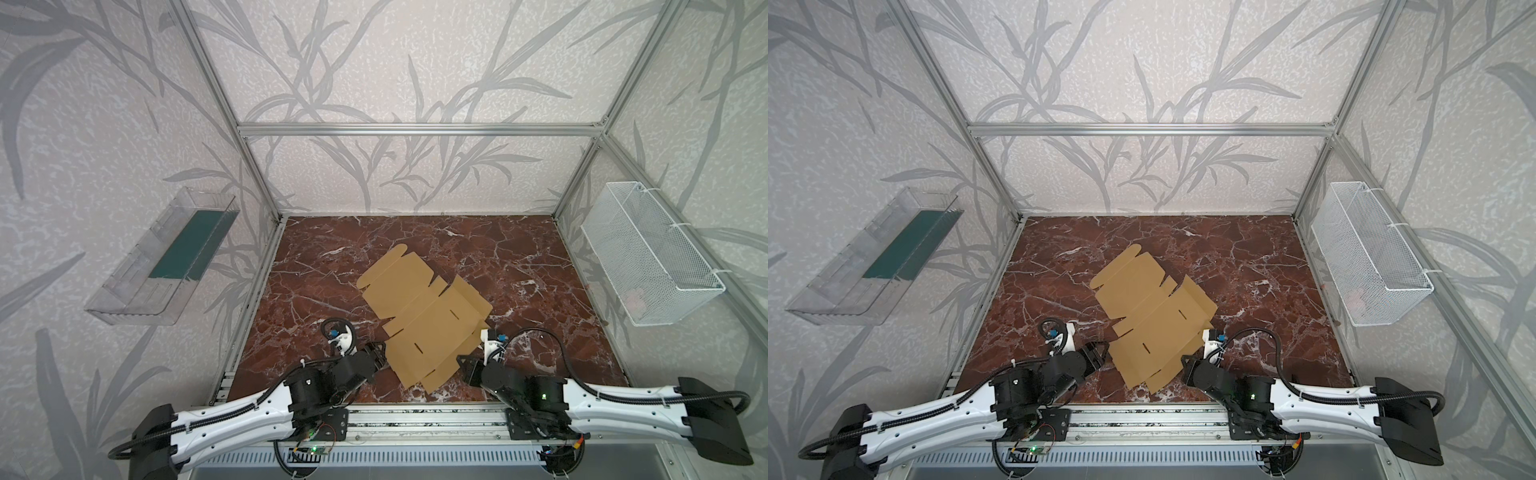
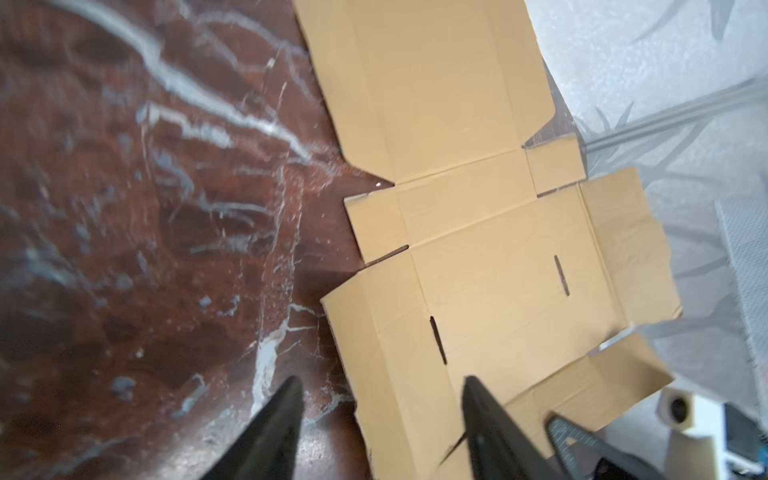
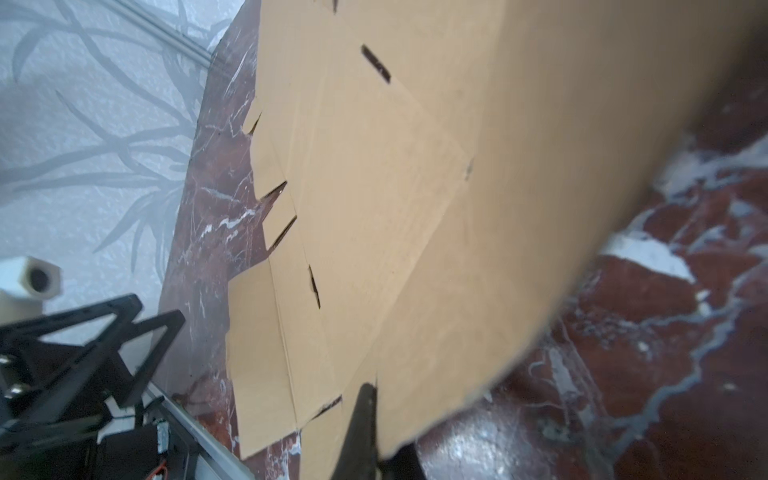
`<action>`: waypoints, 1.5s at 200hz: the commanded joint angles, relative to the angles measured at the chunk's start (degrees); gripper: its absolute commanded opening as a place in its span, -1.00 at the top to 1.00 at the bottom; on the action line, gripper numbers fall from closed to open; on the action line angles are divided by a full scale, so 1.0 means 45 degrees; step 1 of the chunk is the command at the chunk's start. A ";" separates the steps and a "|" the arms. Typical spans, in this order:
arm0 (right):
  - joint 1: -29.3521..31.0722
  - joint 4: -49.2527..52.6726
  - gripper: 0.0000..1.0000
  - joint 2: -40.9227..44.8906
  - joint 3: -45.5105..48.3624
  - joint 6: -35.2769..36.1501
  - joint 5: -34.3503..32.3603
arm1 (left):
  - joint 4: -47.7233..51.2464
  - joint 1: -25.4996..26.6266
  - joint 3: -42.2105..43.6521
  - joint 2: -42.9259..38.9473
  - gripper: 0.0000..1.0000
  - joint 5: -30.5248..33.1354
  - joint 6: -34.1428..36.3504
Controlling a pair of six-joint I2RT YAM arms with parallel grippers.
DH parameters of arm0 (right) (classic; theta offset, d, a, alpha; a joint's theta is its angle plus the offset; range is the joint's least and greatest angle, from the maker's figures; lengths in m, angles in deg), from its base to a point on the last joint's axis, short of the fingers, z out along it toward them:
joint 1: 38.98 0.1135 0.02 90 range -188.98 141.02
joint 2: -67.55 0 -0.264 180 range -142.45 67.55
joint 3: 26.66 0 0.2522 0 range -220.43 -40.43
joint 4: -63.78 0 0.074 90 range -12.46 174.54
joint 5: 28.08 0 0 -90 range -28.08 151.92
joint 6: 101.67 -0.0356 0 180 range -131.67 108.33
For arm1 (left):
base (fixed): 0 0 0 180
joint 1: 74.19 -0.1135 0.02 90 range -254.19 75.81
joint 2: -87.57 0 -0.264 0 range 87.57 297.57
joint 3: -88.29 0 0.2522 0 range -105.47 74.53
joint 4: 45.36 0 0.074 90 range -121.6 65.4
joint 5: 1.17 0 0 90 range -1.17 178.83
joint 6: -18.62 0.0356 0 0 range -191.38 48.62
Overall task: Fold the paper box
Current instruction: 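Lift the near edge of the blank with both grippers, raising it off the table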
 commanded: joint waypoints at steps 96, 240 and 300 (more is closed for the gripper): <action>-0.2085 0.8979 1.00 0.1659 -0.6005 0.8237 0.5631 | 0.2204 -0.1074 -1.0205 0.5469 -0.90 0.0026 1.7170; -0.2213 1.0000 1.00 0.0373 -0.7471 0.9777 0.6799 | -0.1829 -0.3850 -0.7529 0.5725 -0.82 -0.7381 2.2620; -0.2208 0.9938 1.00 0.0334 -0.7403 0.9953 0.7149 | -0.1504 -0.3914 -0.7557 0.6583 -0.80 -0.7404 2.3284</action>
